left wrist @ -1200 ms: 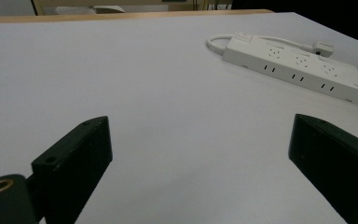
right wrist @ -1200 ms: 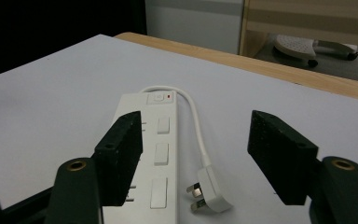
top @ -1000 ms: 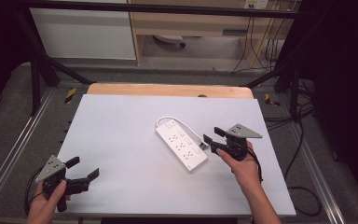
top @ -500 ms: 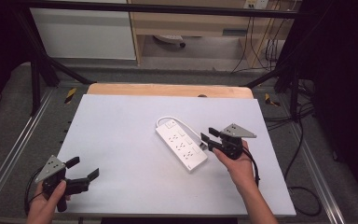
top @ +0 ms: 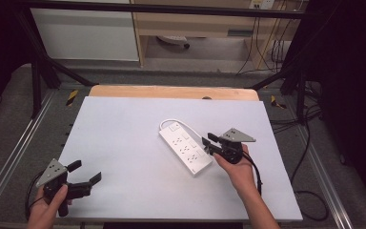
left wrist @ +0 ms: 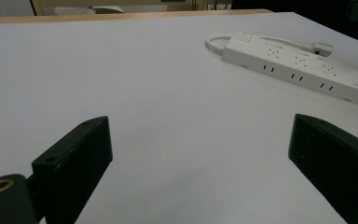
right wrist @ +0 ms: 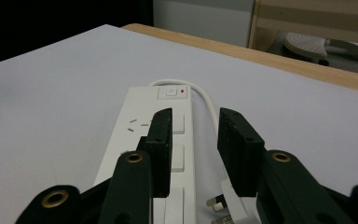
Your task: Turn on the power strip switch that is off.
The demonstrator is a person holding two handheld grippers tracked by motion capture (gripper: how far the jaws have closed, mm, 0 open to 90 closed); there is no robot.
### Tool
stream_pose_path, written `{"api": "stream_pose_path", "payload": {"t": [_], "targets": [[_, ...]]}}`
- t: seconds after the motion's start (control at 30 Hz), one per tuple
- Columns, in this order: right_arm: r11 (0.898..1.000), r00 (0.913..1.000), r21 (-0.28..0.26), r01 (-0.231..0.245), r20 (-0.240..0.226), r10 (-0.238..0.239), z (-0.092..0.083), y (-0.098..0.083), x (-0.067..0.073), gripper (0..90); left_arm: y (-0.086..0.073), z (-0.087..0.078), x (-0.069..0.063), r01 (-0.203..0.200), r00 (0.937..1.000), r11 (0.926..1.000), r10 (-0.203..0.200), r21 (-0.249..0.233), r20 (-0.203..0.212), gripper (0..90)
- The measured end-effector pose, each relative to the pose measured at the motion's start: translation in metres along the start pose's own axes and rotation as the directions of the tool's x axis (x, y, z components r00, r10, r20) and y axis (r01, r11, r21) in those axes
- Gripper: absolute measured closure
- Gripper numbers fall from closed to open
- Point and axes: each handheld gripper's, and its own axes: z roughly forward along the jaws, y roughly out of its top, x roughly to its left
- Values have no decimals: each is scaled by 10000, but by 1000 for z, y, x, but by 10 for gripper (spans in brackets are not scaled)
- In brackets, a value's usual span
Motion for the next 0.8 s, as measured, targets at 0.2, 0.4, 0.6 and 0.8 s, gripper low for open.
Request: {"api": "stream_pose_path", "payload": {"t": [0.2,0.4,0.6,0.8], "targets": [[10000,10000,-37,39,-18,-40,4,-3,2,721,0,0,0,2,10000,10000,-2,0,-14,62],[10000,10000,-43,85,-7,-85,8,-6,4,752,0,0,0,10,10000,10000,-10,-14,-16,62],[10000,9999,-32,27,-96,-28,11,-9,7,775,0,0,0,21,10000,10000,-21,-17,-16,62],[10000,9998,13,95,-154,-95,14,-12,10,798,0,0,0,20,10000,10000,-20,-23,-11,62]]}}
